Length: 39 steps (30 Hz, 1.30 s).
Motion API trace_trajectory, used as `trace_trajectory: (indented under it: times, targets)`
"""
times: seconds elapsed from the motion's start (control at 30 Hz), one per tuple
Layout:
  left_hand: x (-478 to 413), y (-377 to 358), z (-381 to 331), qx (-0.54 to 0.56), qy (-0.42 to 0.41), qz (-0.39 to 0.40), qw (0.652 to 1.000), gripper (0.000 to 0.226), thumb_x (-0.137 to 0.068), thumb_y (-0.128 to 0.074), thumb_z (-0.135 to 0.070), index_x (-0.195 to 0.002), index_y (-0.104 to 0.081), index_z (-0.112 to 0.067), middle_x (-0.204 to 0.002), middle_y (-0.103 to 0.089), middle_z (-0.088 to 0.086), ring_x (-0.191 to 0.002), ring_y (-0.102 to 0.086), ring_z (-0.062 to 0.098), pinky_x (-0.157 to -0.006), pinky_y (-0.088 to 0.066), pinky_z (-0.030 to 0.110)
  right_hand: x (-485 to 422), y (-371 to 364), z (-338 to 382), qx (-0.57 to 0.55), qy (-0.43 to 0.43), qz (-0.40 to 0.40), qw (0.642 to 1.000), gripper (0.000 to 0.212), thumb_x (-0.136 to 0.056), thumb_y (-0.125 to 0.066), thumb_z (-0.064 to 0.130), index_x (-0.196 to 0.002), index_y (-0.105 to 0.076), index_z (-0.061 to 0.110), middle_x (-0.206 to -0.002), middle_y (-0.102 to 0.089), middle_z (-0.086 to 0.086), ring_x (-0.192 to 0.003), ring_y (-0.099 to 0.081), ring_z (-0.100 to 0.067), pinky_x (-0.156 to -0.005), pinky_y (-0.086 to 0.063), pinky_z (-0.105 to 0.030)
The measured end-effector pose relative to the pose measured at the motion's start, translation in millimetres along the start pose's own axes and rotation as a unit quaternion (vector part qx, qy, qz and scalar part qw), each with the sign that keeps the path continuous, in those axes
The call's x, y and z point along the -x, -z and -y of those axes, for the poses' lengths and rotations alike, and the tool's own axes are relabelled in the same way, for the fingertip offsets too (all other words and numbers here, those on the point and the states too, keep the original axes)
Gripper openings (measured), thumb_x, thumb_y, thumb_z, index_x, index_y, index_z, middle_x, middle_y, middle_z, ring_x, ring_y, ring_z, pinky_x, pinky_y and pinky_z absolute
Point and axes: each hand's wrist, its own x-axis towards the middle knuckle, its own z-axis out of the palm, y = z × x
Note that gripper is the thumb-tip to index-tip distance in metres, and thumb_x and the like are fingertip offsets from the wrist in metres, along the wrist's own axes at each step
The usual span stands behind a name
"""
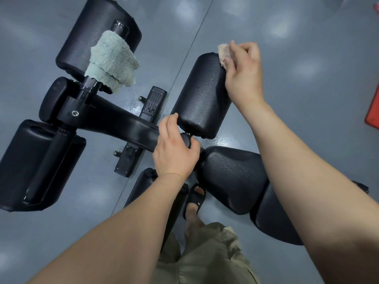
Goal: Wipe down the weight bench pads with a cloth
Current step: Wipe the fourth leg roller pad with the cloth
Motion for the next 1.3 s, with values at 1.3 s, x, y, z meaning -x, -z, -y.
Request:
trace_trajectory:
  times: [1.3]
  targets:
    - [3.1, 5.8, -4.0, 0.027, 0.025, 0.004, 0.999, 0.073, -0.082, -0.066, -0.040, -0.147, -0.033, -0.029, -0.148, -0.041, -0.011, -0.116, -0.060, 0.021, -0.084, -0.043, 0.037, 136.2, 15.6, 16.9, -0.014, 0.135, 0.114, 0.984, 0.034, -0.097, -0.058, 0.001, -0.126, -0.069, 0.014, -0.112, -0.056, -0.007, -0.104, -0.050, -0.024, -0.092, -0.043, -0.021]
